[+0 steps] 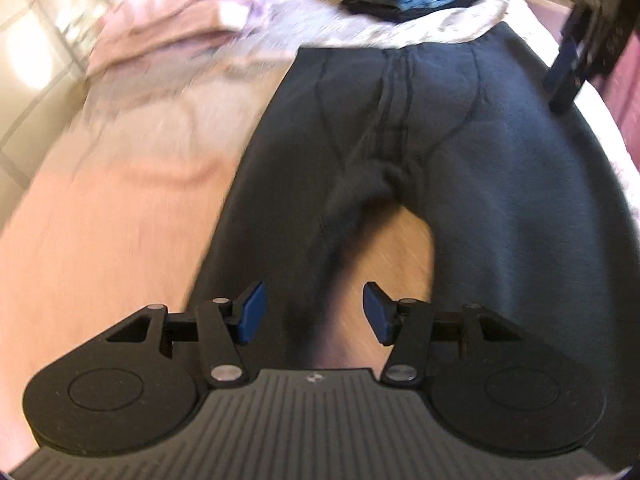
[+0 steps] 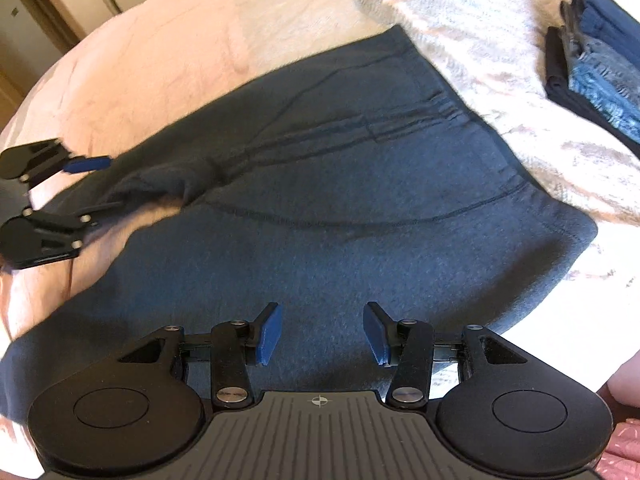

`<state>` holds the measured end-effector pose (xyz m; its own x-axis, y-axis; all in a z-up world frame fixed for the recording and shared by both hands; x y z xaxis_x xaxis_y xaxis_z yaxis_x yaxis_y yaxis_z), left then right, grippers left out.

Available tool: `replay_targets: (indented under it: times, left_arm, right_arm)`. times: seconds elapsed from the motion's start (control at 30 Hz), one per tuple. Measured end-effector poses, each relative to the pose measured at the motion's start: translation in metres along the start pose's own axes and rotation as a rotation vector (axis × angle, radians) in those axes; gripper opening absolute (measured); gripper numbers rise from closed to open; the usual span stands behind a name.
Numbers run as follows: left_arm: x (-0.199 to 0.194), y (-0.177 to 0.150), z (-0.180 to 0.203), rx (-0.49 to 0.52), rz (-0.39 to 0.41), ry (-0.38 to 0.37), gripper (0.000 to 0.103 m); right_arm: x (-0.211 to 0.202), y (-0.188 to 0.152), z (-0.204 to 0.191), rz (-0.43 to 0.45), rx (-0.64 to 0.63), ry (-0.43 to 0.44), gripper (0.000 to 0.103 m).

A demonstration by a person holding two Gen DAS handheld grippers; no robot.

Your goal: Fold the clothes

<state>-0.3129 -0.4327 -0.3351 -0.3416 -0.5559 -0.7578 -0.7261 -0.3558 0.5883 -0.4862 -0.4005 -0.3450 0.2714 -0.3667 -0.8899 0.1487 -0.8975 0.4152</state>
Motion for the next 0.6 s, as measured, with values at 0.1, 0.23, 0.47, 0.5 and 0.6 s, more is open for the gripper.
replay_targets:
  times: [0.1, 0.23, 0.47, 0.5, 0.6]
  left_arm:
    - [-0.019, -0.017, 0.011, -0.056, -0.065, 0.035, 0.050]
    - [-0.058, -0.035, 0.018, -0.188, -0.171, 0.117, 0.054]
    - [-0.157, -0.059, 0.024, -0.502, -0.306, 0.261, 0.084]
    - [-0.171, -0.065, 0.023, -0.527, -0.313, 0.275, 0.087]
    - [-0.211, -0.085, 0.018, -0.592, -0.330, 0.315, 0.090]
  right_arm:
    - [0.011, -0.011, 0.001, -0.059, -0.022, 0.002, 0.050]
    - [0.007, -0.016, 0.003, -0.097, -0.047, 0.020, 0.050]
    - [-0.042, 0.001, -0.002, -0.060, -0.135, 0.000, 0.085]
    - [-0.050, 0.002, -0.004, -0.052, -0.141, -0.010, 0.085]
    - [-0.075, 0.005, -0.013, -0.026, -0.154, -0.045, 0.086]
Point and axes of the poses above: each gripper's, at about its wrist camera, not at the fingertips, and x roughly the way its jaws point, z to its right, y to its top, the point moved 10 cm from there along x, roughly the way its jaws point, and after that the axes turned 4 degrees about z, right-handed, at the moved point
